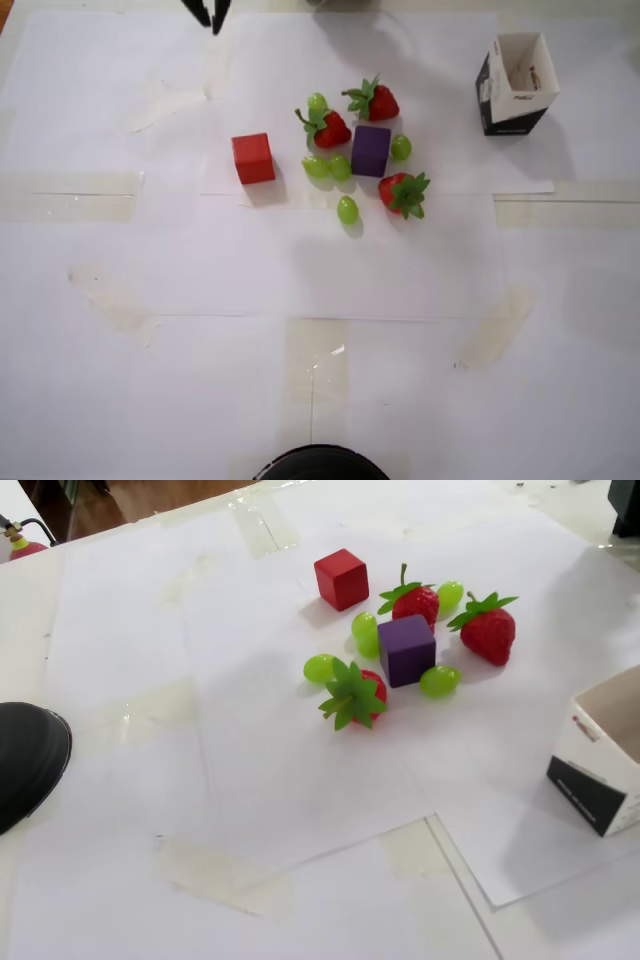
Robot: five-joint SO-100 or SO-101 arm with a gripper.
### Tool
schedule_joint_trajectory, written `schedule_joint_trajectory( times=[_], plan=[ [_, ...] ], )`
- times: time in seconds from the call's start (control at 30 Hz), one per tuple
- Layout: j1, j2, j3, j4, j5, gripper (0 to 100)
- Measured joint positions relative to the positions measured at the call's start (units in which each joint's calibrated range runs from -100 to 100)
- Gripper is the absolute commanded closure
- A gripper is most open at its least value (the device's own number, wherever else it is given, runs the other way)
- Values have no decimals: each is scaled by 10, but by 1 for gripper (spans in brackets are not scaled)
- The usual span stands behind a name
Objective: Put the red cube on top of the purple cube
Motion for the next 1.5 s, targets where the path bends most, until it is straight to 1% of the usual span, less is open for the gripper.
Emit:
schedule_joint_trajectory(
  times=[0.07,0.1,0.13,0.3,0.43,0.5,1.03,1.5],
  plan=[
    [-9,33,-15,0,4,98],
    [-15,46,-19,0,7,91],
    [-22,59,-22,0,9,87],
    [-39,104,-24,0,9,84],
    [-46,134,-24,0,9,76],
    [-52,148,-24,-2,8,74],
    [-79,227,-24,-24,-57,73],
    [-88,287,-24,-45,-63,73]
  ],
)
